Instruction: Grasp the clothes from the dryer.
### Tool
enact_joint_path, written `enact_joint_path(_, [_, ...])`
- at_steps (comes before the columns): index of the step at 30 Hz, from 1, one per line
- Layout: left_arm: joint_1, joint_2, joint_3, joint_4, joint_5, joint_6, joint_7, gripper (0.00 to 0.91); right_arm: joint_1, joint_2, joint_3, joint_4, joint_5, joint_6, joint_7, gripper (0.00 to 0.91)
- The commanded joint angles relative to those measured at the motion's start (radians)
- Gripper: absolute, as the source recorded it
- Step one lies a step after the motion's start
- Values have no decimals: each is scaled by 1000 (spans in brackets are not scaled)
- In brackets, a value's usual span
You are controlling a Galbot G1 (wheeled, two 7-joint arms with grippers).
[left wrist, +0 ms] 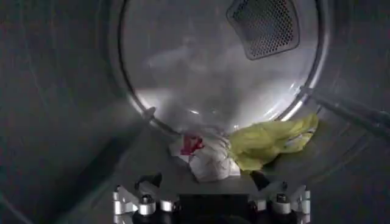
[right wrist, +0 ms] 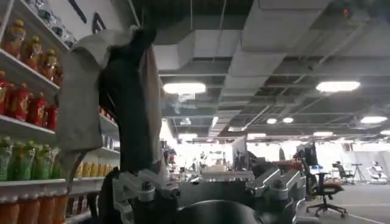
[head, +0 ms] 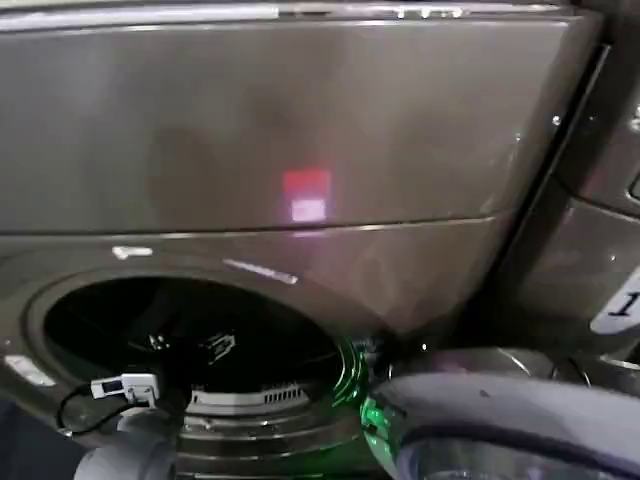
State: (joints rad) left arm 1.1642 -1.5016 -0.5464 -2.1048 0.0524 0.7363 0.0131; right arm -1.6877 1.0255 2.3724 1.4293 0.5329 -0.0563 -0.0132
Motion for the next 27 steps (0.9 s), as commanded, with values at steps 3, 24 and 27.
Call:
enact_joint_path(3, [-383, -19, -15, 486, 48, -262, 7, 907, 4, -4, -12, 8, -2, -1, 1, 907])
enact_joint_path(24, [-932, -29, -33, 1333, 194, -571, 18, 907, -3, -13, -1, 7, -2, -4, -1, 907])
enact_joint_path(27, [-960, -25, -34, 1393, 202, -571, 24, 907, -4, -13, 0, 4, -2, -4, -1, 907])
